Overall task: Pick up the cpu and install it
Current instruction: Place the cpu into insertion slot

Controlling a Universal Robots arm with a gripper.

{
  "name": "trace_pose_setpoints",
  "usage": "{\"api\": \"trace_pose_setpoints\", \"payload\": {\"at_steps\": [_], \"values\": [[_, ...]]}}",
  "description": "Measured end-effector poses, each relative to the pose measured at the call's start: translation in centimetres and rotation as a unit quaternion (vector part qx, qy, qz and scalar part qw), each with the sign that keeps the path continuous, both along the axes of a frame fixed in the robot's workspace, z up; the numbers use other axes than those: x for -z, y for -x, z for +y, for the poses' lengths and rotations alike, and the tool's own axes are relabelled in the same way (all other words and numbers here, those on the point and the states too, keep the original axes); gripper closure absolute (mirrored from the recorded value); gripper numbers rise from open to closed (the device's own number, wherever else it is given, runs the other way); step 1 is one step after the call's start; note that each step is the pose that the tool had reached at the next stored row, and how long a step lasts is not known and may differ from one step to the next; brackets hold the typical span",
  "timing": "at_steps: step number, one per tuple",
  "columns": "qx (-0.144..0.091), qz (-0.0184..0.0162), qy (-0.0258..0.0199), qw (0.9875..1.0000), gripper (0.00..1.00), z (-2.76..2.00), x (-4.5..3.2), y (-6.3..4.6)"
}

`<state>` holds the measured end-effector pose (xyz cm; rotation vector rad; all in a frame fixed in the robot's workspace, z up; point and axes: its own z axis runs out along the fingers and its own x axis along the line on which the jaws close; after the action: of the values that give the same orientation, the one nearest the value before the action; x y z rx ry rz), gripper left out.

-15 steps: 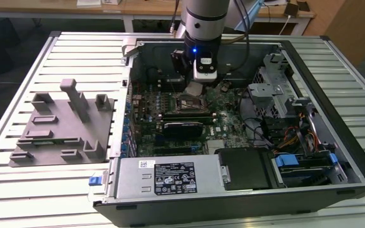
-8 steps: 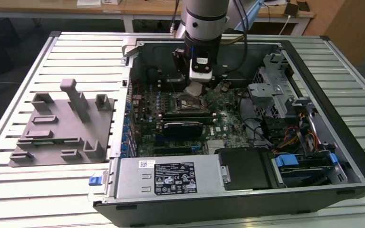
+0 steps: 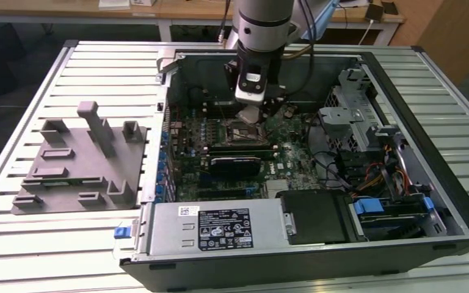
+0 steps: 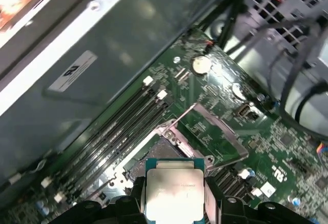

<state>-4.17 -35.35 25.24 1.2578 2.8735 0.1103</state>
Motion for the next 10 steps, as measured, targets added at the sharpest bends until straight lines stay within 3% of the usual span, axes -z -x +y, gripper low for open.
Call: {"api": "trace_pose_setpoints", "payload": {"at_steps": [5,10], "values": [[0.045,0.0,-0.0001,0.999,0.46,0.0,0.01,0.0],[0.091,0.0,0.0,0.9959,0.46,0.0,0.01,0.0]]}}
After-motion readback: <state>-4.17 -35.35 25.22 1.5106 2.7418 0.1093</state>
